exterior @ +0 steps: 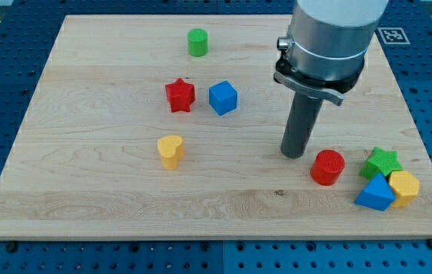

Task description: Move the yellow heart above the red circle

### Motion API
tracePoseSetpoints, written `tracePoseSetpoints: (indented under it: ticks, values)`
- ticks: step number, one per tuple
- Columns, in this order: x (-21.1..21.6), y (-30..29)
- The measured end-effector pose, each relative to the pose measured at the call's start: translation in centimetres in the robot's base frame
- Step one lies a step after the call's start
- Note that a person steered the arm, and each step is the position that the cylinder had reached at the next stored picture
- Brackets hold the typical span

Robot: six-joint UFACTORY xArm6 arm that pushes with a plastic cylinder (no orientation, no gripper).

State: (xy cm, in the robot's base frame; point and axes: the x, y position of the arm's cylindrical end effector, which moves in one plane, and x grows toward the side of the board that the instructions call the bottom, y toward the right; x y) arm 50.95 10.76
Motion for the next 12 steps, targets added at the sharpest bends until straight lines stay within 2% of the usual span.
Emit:
tracePoseSetpoints:
  ticks: [3, 4, 6, 7, 8, 9, 10, 11, 12]
  values:
    - [2.7, 4.7]
    - [3.1, 3.1]
    - [4.9, -13.0]
    - [5.4, -15.8]
    - [4.8, -22.4]
    - [1.4, -27.1]
    - [-1.2, -27.1]
    - [-1.0, -27.3]
    - [-0.8, -24.9]
